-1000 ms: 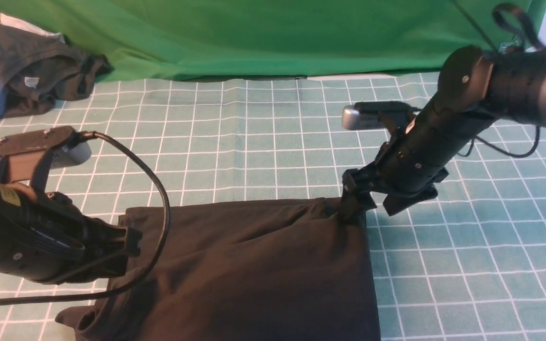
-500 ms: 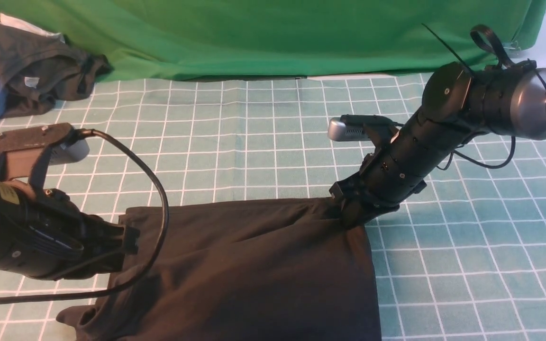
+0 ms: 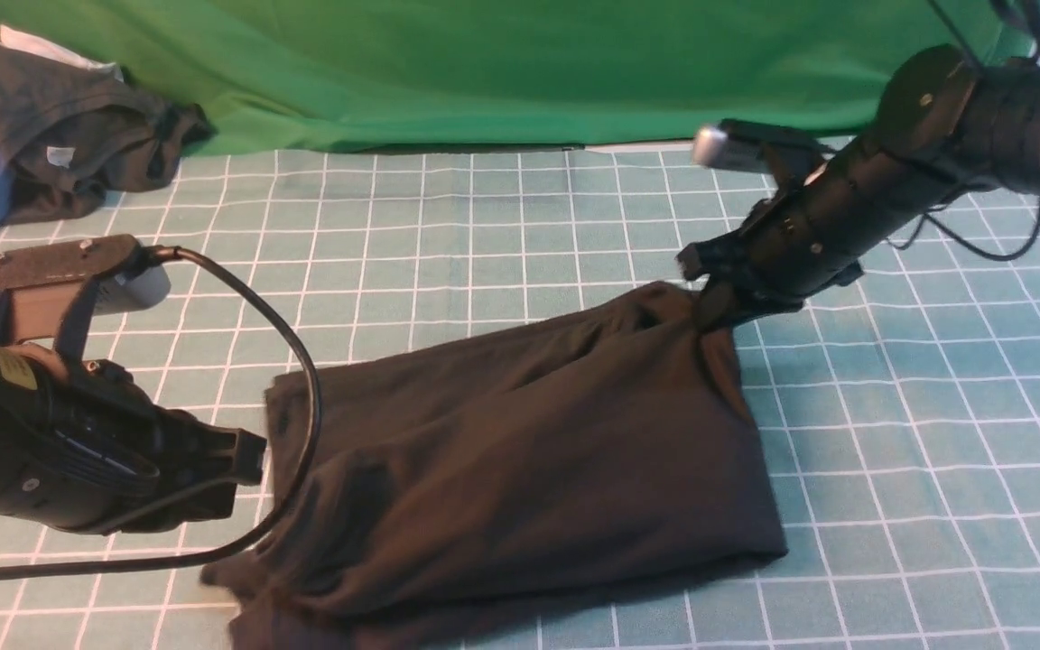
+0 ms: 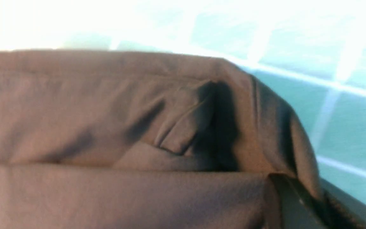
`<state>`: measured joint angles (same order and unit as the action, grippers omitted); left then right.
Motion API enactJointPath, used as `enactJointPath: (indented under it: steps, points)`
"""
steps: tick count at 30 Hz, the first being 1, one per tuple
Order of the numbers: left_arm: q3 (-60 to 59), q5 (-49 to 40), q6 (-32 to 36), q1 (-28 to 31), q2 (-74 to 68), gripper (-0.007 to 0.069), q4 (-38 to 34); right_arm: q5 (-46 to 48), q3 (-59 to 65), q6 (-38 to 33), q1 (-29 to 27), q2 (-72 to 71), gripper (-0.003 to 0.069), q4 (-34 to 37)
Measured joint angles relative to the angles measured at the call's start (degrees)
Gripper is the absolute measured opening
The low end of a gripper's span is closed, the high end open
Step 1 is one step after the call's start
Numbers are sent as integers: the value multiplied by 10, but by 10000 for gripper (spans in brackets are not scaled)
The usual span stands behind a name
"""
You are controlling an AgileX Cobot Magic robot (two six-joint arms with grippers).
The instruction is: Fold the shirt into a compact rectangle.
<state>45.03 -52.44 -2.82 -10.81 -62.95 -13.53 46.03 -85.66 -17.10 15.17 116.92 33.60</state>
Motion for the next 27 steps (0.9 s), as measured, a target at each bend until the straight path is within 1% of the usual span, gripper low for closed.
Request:
enactJointPath:
  steps: [3,5,6,9,11,12,13,14,15,16,18,19,20,21,22,23,25,27]
  points:
    - [0,0,0,0,0,6,0,1,0,19,-30,0,45,-3]
    - [0,0,0,0,0,6,0,3,0,21,-37,1,48,-5]
    - [0,0,0,0,0,6,0,7,0,28,-43,1,56,-12]
    - [0,0,0,0,0,6,0,13,0,70,-48,1,115,-53]
    - [0,0,0,0,0,6,0,14,0,102,-49,1,195,-95]
    - [0,0,0,0,0,6,0,13,0,107,-49,1,213,-99]
    - [0,0,0,0,0,6,0,15,0,114,-49,1,248,-113]
    - [0,1,0,0,0,6,0,26,0,123,-49,1,325,-143]
    - [0,1,0,0,0,6,0,26,0,123,-49,1,334,-146]
    - [0,5,0,0,0,6,0,39,0,122,-49,1,380,-159]
    - [0,15,0,0,0,6,0,62,-3,106,-50,-2,426,-178]
    - [0,18,0,0,0,6,0,70,-4,98,-52,-7,423,-184]
    - [0,20,-1,0,0,6,0,80,-5,90,-53,-15,401,-193]
    - [0,23,-2,0,0,6,0,89,-5,85,-55,-35,335,-207]
    - [0,23,-2,0,0,6,0,90,-5,83,-55,-39,322,-210]
    - [0,24,-2,0,0,6,0,96,-5,79,-56,-68,225,-217]
    - [0,25,-2,0,0,6,0,99,-5,78,-56,-121,98,-221]
    - [0,25,-2,0,0,6,0,95,-5,78,-56,-184,49,-221]
